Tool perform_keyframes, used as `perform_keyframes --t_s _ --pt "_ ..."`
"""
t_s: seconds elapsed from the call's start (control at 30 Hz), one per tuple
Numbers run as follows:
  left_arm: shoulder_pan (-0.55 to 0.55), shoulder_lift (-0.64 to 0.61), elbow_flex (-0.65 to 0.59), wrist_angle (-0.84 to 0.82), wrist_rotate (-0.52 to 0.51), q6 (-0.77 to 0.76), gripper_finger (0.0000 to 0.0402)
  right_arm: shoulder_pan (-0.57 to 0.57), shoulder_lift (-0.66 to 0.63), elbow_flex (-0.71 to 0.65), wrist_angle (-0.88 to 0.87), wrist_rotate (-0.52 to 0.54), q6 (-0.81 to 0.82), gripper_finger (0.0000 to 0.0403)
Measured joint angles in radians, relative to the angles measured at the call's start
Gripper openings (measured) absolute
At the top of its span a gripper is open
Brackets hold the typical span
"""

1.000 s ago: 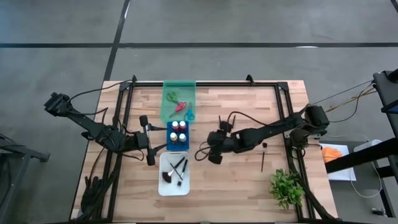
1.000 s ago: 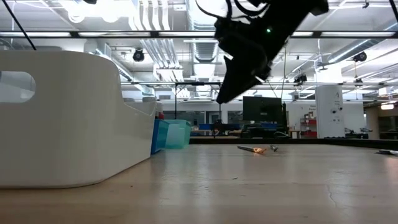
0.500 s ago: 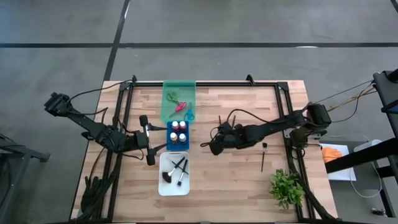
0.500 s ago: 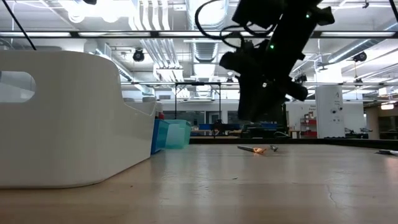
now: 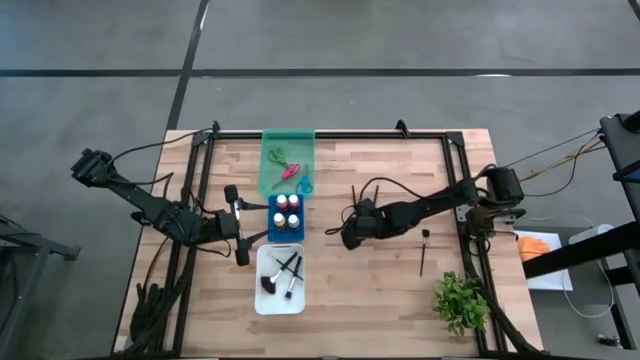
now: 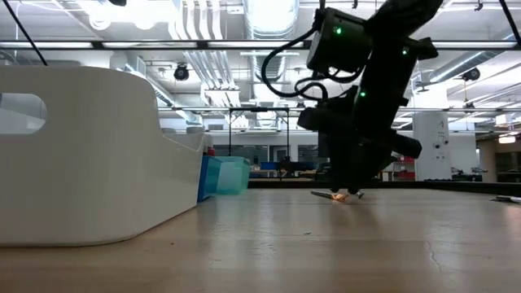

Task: Pick & Place Paint Supplies
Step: Put the black paint brush into the white bin

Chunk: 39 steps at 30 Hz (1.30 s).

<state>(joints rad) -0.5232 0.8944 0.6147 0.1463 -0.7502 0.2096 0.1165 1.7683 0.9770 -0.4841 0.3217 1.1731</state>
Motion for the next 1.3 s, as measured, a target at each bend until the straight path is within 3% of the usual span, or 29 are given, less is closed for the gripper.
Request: perform_keyframes --t_s 0.33,0.43,0.57,0.77,0.97,1.13,1.3 --pt "0.000 0.000 0.000 0.007 0.003 0.002 0.0266 -0.005 0.119 0.052 -0.014 -0.034 -0.030 0.0158" --pt "0.000 0.000 0.000 0.008 0.003 0.002 0.0266 -0.006 0.150 0.080 -0.025 -0.044 -0.052 0.0120" --pt "0.000 0.000 0.000 0.008 0.003 0.002 0.0267 -0.003 0.173 0.108 -0.018 -0.047 -0.082 0.0029" --pt "0.000 0.000 0.000 0.007 0.003 0.002 0.0267 0.027 0.130 0.108 -0.032 0.001 -0.100 0.0010" --pt "-0.001 0.000 0.000 0.006 0.003 0.002 0.0267 0.125 0.022 0.092 -0.034 0.042 -0.129 0.0009" --pt "-0.001 0.000 0.000 0.006 0.003 0.002 0.0267 0.238 -0.023 0.084 0.084 0.067 -0.328 0.0008" --pt "-0.001 0.000 0.000 0.007 0.003 0.002 0.0267 0.325 -0.029 0.096 0.203 0.038 -0.628 0.0008"
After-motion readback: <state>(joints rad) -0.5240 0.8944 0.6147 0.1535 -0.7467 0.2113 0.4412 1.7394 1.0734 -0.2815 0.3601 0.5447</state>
